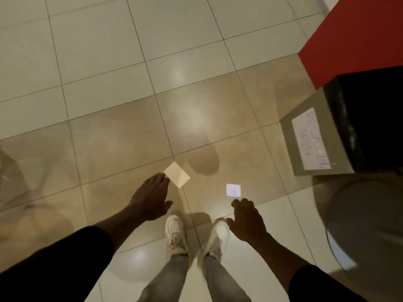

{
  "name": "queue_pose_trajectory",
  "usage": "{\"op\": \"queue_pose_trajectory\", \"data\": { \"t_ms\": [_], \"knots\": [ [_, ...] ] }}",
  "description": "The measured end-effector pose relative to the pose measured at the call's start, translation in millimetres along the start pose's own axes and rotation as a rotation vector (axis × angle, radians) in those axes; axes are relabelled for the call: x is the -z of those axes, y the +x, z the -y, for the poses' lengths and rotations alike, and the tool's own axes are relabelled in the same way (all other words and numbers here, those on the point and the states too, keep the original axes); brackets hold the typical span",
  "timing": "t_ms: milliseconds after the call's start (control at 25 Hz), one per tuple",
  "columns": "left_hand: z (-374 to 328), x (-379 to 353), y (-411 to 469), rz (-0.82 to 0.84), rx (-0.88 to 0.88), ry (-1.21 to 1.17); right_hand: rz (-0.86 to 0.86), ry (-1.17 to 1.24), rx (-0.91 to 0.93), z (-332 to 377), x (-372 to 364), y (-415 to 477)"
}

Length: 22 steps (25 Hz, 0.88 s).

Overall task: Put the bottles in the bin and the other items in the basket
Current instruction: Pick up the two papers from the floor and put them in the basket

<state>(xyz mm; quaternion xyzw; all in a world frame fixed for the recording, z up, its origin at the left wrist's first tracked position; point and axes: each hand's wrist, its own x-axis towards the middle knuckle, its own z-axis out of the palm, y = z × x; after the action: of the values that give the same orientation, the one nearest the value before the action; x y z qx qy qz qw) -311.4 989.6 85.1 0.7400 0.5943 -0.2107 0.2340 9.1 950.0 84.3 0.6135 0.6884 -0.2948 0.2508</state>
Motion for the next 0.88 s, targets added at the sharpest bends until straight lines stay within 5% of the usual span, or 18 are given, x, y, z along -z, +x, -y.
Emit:
{"op": "queue_pose_trajectory", "data": {
  "t_ms": [480,880],
  "knots": [
    [22,-263,246,0.089,-0.282,0.441,-0.038,-0.049,0.032,-84,-214,269],
    [61,-312,317,-0.022,-0.352,0.648,-0.173,-0.390,0.033,-121,-260,335]
  ]
}}
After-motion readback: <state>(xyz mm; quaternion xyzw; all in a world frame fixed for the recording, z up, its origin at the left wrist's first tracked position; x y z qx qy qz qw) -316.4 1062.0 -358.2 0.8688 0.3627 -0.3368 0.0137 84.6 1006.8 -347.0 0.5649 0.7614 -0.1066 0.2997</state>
